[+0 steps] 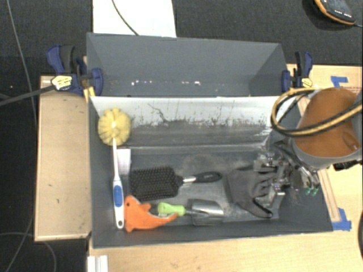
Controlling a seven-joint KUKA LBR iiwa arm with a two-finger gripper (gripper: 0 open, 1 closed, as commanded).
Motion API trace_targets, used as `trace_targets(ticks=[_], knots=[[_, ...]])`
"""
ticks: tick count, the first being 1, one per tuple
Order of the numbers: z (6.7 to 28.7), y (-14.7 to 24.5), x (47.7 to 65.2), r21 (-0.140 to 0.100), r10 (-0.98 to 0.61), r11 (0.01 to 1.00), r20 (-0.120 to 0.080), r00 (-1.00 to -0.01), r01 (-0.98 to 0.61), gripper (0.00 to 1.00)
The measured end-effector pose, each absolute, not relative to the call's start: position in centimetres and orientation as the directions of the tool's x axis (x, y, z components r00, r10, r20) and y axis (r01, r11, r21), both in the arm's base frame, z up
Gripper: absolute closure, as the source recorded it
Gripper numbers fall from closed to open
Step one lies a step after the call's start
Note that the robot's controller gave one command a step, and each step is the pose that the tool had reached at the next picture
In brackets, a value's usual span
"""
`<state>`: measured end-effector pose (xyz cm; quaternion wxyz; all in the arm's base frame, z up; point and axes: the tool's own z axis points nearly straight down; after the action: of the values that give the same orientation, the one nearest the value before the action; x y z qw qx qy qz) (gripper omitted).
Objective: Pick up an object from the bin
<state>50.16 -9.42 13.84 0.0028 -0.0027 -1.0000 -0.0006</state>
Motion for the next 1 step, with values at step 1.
trace_targets(ticks=[1], knots=[[14.27,-9.38,50.35,0.0,0.0,1.0,-0.002,-1.0,0.0,0.0]])
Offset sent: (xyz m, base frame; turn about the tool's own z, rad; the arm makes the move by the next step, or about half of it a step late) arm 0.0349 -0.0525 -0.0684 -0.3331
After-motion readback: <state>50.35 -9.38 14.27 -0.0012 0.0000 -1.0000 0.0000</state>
